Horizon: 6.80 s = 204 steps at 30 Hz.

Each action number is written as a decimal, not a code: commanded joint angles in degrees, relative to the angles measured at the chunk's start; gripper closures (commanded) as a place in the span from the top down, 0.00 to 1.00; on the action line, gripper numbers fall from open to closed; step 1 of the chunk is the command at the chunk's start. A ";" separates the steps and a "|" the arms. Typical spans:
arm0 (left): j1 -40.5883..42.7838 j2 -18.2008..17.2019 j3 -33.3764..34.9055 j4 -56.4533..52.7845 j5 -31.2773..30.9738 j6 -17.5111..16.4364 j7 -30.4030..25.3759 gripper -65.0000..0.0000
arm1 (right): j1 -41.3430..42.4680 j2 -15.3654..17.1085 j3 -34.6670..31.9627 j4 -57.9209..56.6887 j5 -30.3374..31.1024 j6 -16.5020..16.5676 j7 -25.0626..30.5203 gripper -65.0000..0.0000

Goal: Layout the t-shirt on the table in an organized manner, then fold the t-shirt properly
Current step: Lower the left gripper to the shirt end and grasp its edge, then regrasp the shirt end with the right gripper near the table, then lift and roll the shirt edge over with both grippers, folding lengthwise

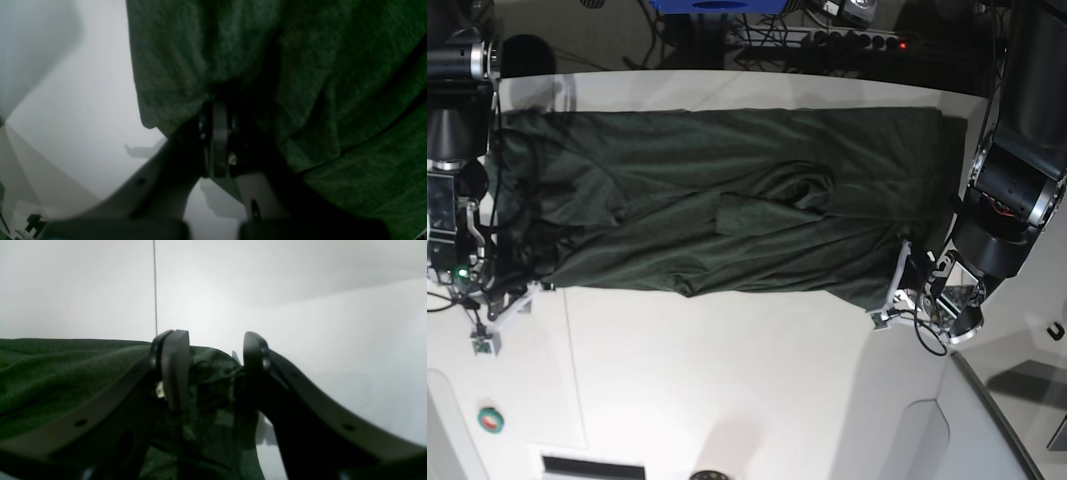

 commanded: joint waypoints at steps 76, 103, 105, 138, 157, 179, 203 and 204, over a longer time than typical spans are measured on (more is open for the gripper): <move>25.18 -5.43 -26.71 45.20 14.11 0.38 17.34 0.00 | -1.27 2.20 -8.08 2.12 0.16 -0.43 -4.64 0.51; 25.09 -5.43 -26.71 45.11 14.11 0.38 17.34 0.00 | -7.25 4.40 -0.69 19.17 0.16 -0.43 -13.43 0.45; 25.00 -5.43 -26.71 45.11 14.11 0.38 17.34 0.00 | -2.67 5.46 -2.10 13.02 0.16 -0.25 -13.25 0.45; 25.00 -5.61 -26.80 45.20 14.11 0.38 17.34 0.00 | 15.35 3.43 -11.16 -36.65 0.34 6.25 9.43 0.01; 25.71 -3.41 -38.67 46.95 13.59 0.38 17.08 0.00 | 7.00 6.16 -8.78 -13.35 0.25 6.25 6.53 0.00; 46.45 0.11 -53.26 76.84 13.59 0.38 17.08 0.00 | -13.22 5.10 4.32 13.11 0.43 14.34 5.03 0.00; 55.42 1.60 -59.50 74.65 13.59 0.38 16.99 0.00 | -19.55 3.26 10.91 11.35 0.25 14.16 5.03 0.00; 55.60 1.60 -59.50 74.65 13.59 0.38 16.99 0.00 | -19.73 3.26 10.91 11.35 0.25 14.16 5.03 0.00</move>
